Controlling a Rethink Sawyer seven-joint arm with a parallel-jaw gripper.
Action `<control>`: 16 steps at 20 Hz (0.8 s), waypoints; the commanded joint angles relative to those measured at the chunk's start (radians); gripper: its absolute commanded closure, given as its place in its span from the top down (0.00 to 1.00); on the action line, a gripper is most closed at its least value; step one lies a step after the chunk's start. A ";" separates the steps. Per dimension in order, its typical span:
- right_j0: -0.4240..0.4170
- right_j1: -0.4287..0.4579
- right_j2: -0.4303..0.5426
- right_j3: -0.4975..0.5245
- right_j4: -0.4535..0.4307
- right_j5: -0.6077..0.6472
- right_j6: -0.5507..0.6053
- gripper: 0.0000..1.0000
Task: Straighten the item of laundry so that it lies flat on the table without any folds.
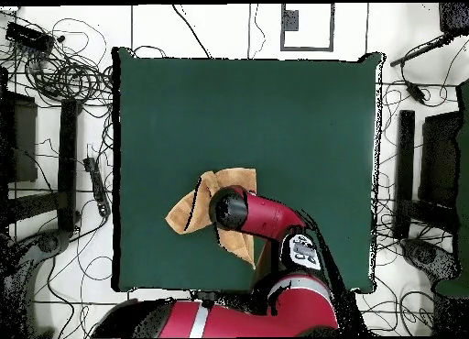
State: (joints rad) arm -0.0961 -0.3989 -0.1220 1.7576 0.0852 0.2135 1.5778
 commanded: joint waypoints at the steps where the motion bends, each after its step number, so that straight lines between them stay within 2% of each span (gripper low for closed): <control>1: -0.016 0.431 0.125 -0.179 -0.022 -0.176 0.122 1.00; 10: -0.015 0.445 0.120 -0.216 -0.050 -0.192 0.131 1.00; 16: -0.020 0.424 0.120 -0.233 -0.091 -0.211 0.130 1.00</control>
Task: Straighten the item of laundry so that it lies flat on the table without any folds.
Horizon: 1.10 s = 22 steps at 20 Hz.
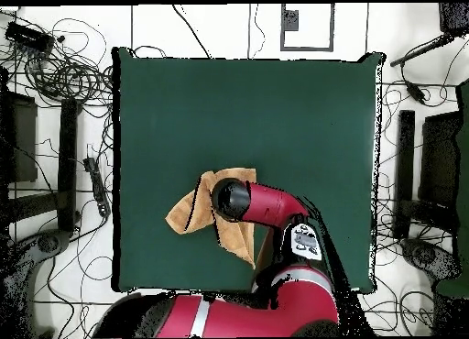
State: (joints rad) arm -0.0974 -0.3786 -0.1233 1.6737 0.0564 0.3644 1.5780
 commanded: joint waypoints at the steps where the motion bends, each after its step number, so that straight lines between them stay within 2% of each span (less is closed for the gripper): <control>1: -0.020 0.399 0.123 -0.151 -0.062 -0.358 0.134 1.00; 8: -0.026 0.361 0.123 -0.167 -0.049 -0.266 0.125 1.00; 16: -0.046 0.357 0.139 -0.247 -0.049 -0.158 0.077 1.00; 22: -0.041 0.344 0.131 -0.281 -0.029 -0.087 0.107 1.00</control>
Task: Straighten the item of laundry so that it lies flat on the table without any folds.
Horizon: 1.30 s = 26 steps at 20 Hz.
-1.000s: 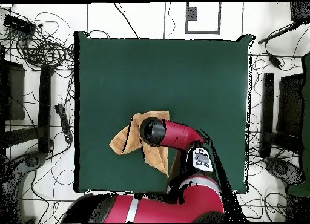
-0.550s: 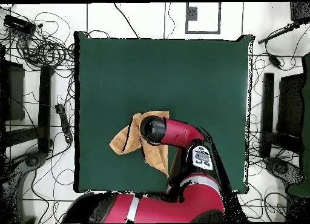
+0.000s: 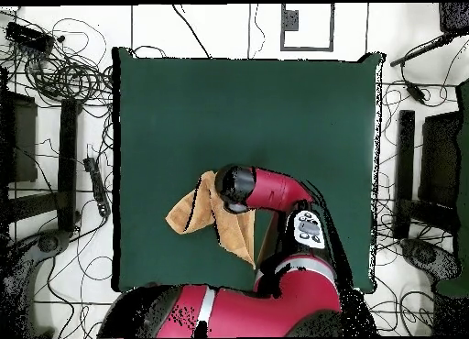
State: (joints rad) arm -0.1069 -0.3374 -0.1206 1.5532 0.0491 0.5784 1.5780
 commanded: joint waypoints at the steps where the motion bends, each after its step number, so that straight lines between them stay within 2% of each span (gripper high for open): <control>1: -0.029 0.300 0.127 -0.166 -0.020 -0.286 0.109 1.00; 11: -0.026 0.294 0.128 -0.265 -0.017 -0.149 0.099 1.00; 19: -0.025 0.354 0.130 -0.428 -0.023 -0.065 0.080 1.00; 26: -0.025 0.430 0.122 -0.626 -0.017 0.054 0.090 1.00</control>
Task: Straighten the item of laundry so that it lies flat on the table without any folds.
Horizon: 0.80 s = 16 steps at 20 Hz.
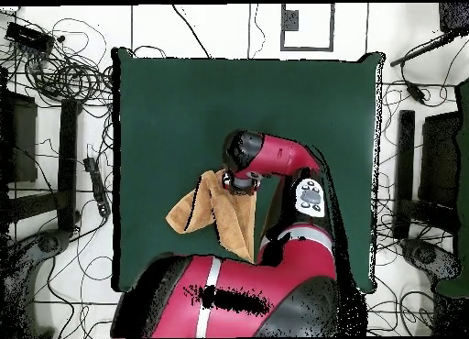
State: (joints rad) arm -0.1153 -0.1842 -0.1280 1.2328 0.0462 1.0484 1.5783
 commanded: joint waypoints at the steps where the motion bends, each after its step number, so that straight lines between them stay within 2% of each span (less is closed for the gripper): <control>1: -0.017 0.287 0.130 -0.331 -0.016 -0.401 0.088 1.00; 7: -0.019 0.330 0.136 -0.456 -0.032 -0.321 0.079 1.00; 12: -0.013 0.370 0.124 -0.560 -0.033 -0.264 0.125 1.00; 16: -0.013 0.361 0.125 -0.561 -0.059 -0.248 0.108 1.00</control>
State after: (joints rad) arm -0.1295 -0.0009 -0.1298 0.9026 0.0354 1.4457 1.5787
